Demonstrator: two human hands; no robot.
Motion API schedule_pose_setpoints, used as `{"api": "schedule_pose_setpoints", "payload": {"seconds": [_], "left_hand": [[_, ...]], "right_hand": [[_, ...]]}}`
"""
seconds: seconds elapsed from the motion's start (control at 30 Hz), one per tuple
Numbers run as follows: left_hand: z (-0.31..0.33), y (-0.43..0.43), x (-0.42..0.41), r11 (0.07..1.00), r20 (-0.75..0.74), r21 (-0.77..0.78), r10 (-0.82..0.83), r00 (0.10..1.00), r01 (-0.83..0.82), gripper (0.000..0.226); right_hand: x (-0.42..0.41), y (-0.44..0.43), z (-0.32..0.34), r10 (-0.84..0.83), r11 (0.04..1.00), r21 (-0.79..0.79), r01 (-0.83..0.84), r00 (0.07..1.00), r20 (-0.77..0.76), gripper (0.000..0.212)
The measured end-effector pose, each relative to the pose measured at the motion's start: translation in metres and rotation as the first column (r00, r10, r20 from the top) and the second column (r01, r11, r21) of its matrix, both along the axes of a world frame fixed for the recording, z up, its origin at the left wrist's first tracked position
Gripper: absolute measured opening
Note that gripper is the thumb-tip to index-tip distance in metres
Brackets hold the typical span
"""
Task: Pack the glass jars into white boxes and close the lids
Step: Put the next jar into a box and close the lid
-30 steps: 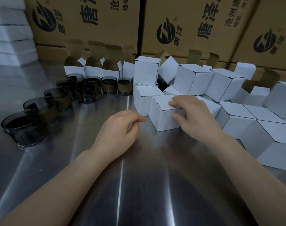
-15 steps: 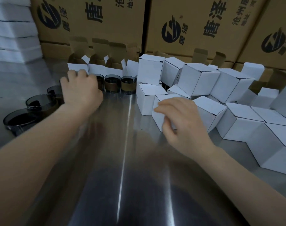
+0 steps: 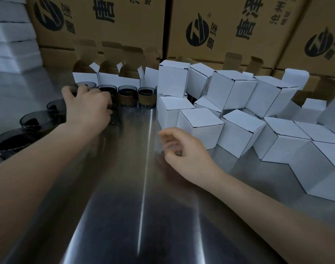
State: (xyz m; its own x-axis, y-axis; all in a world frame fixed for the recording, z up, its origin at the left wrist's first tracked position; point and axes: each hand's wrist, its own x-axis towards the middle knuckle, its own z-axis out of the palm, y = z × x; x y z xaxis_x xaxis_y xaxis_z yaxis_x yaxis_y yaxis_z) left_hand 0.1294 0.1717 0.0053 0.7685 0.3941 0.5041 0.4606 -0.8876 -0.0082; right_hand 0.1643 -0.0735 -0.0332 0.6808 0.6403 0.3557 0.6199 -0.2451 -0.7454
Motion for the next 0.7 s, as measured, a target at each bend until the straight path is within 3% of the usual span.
{"api": "schedule_pose_setpoints", "payload": {"seconds": [0.13, 0.23, 0.33, 0.47, 0.57, 0.63, 0.7], "left_hand": [[0.013, -0.018, -0.016, 0.954, 0.07, -0.088, -0.282, 0.957, 0.287, 0.011], [0.025, -0.031, -0.029, 0.837, 0.015, -0.149, -0.531, 0.848, 0.527, 0.013], [0.031, -0.042, -0.038, 0.72, 0.017, -0.244, -0.667, 0.745, 0.65, 0.018], [0.034, -0.046, -0.037, 0.638, 0.129, -0.344, -0.695, 0.708, 0.689, 0.027], [0.039, -0.036, -0.022, 0.592, 0.315, -0.436, -0.605, 0.731, 0.678, 0.027], [0.04, -0.025, 0.001, 0.68, 0.345, -0.411, -0.5, 0.794, 0.607, 0.022], [0.039, -0.011, 0.031, 0.798, 0.269, -0.369, -0.4, 0.876, 0.477, 0.024]], "right_hand": [[0.005, 0.018, 0.006, 0.034, 0.999, -0.007, -0.036, 0.975, -0.219, 0.073], [0.01, 0.031, 0.012, 0.041, 0.999, 0.002, -0.042, 0.956, -0.291, 0.1], [0.012, 0.04, 0.013, 0.02, 0.999, 0.036, -0.01, 0.959, -0.282, 0.097], [0.012, 0.043, 0.005, -0.029, 0.982, 0.168, 0.087, 0.947, -0.318, 0.063], [0.015, 0.04, -0.001, -0.036, 0.972, 0.203, 0.117, 0.93, -0.366, 0.06], [0.015, 0.039, -0.001, -0.027, 0.976, 0.191, 0.107, 0.924, -0.381, 0.063], [0.016, 0.038, -0.001, -0.027, 0.98, 0.172, 0.1, 0.924, -0.381, 0.063]]}}
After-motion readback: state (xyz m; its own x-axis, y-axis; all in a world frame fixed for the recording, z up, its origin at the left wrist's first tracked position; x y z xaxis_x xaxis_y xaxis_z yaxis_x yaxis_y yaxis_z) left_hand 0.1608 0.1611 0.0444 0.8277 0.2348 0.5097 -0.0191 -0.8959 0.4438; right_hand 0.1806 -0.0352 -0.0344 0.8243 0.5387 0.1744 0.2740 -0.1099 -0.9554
